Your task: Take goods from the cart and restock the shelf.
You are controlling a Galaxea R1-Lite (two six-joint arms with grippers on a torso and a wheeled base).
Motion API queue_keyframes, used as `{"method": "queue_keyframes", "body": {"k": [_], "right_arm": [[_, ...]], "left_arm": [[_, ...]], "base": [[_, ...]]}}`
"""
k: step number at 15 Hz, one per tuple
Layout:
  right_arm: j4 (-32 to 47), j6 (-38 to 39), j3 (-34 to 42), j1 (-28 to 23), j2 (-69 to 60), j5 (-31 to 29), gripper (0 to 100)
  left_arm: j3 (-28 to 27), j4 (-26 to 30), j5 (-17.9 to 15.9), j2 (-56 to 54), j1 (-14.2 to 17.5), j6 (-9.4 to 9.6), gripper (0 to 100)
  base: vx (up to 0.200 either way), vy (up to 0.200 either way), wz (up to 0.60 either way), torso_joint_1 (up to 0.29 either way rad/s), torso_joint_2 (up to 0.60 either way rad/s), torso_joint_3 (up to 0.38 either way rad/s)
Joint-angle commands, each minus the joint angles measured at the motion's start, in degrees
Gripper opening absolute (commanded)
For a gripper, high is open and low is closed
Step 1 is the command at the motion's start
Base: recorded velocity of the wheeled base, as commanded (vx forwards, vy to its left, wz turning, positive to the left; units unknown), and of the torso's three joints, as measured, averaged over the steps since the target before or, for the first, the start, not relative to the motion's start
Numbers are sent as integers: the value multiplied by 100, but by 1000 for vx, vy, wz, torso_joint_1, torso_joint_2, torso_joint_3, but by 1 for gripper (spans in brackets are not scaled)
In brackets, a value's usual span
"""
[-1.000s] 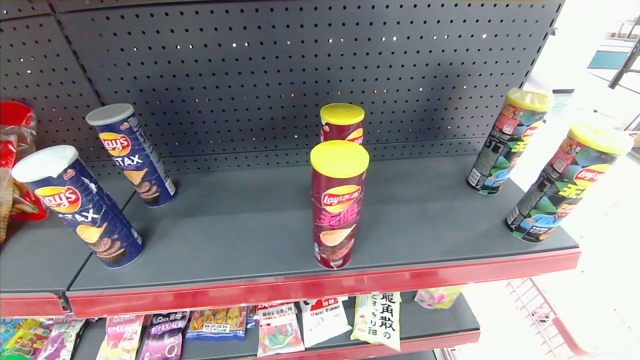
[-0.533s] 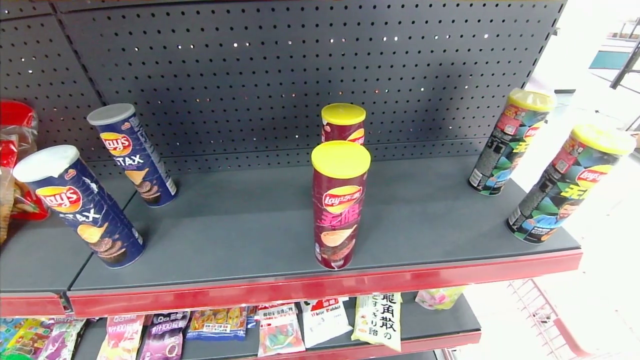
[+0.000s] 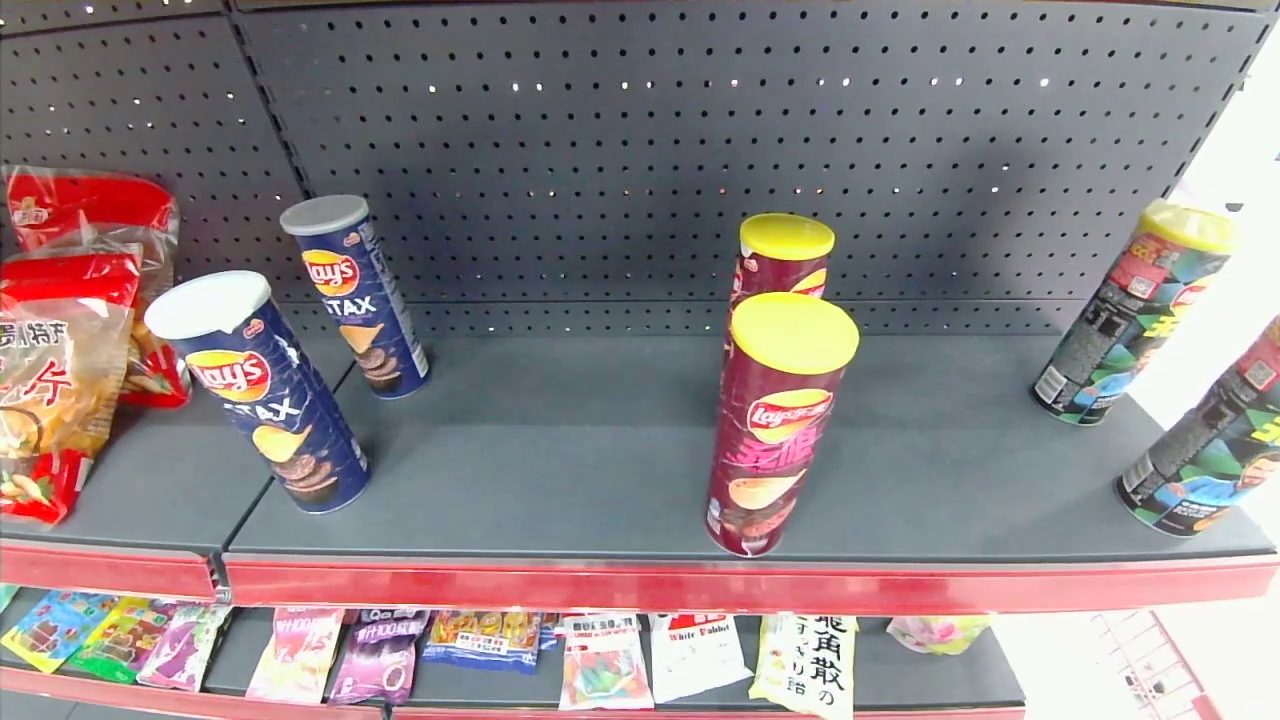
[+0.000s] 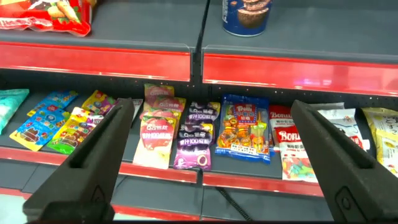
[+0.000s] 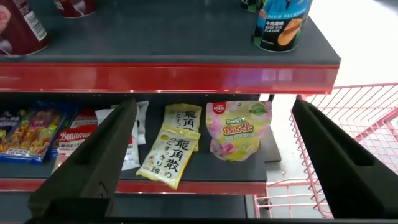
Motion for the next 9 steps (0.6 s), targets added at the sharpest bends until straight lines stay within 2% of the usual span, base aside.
{"method": "queue_keyframes", "body": {"k": [1, 4, 9], "right_arm": [[2, 9, 0, 1, -2, 1, 100], [-7, 9, 0, 1, -2, 1, 100], [2, 9, 0, 1, -2, -25, 100]], "left_arm": [[0, -4, 2, 11, 7, 2, 100], [0, -4, -16, 20, 7, -77, 100], [0, -4, -51, 20, 7, -42, 100]], "base": [[0, 0, 0, 0, 0, 0], [0, 0, 0, 0, 0, 0], [0, 0, 0, 0, 0, 0]]}}
